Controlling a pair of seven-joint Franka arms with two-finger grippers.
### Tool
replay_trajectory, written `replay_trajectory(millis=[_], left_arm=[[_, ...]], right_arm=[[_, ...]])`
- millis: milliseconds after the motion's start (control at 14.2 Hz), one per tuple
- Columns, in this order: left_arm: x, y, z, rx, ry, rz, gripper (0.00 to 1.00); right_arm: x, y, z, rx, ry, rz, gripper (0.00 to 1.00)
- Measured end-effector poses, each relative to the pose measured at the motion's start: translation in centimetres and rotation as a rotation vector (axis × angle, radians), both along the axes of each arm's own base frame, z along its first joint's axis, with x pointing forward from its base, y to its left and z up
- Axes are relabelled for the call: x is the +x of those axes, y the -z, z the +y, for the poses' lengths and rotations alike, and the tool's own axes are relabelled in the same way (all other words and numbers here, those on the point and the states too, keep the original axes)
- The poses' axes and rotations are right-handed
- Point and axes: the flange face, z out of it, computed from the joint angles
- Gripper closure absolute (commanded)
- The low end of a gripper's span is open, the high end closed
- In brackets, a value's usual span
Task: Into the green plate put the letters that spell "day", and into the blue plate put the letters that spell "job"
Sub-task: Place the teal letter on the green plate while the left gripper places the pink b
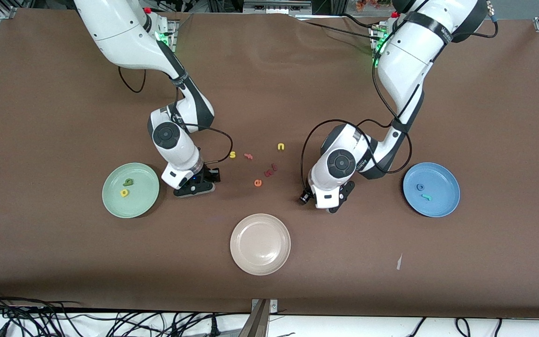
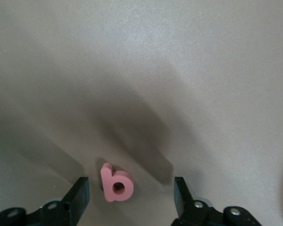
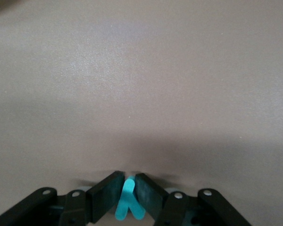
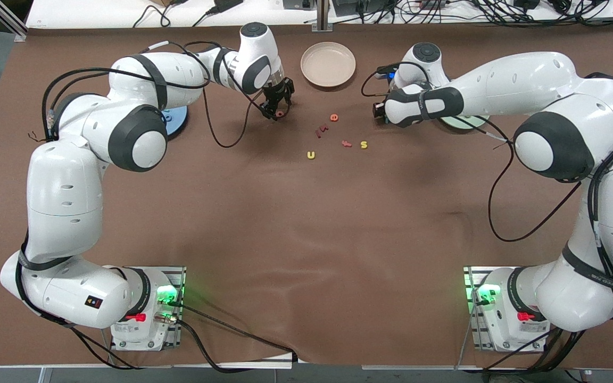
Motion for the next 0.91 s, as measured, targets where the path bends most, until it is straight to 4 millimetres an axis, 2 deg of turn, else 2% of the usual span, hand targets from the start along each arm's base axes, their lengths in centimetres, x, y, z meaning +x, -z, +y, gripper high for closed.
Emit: replay_trajectory(millis=[70,141,281,492,633,703,843,914], left_arm=[[-0.1,0.1,0.0,0.001,0.001,0.002,0.33],[-0.2,0.2,0.0,0.002,0.001,0.004,0.44],[-0.2,0.3,0.0,0.004,0.001,0.005,0.63],[-0.2,0.0,0.0,0.005,0.001,0.005,0.85],[-0.2,-0.1,0.0,0.005,0.001,0.006,0.95],[-0.2,-0.1,0.0,0.005,0.001,0.006,0.99],[-0.1,-0.1,0.1,0.008,0.001,0.009,1.00],[0.1,-0.2,0.6,0.027,0.012,0.021,1.00]], right_arm=[[0.1,0.0,-0.2,-0.003,-0.001,0.000,0.93],[0.3,-0.1,-0.8,-0.011,-0.002,0.005,0.93],[1.2,-0.8,-3.5,-0.040,-0.008,0.032,0.93],[3.6,-4.8,-10.2,-0.063,-0.053,0.064,0.93],[4.6,-7.7,-15.0,-0.068,-0.085,0.080,0.92],[4.9,-8.7,-17.3,-0.070,-0.100,0.084,0.77],[5.0,-9.1,-21.0,-0.071,-0.106,0.092,0.00],[4.9,-8.8,-22.1,-0.071,-0.094,0.100,0.00]])
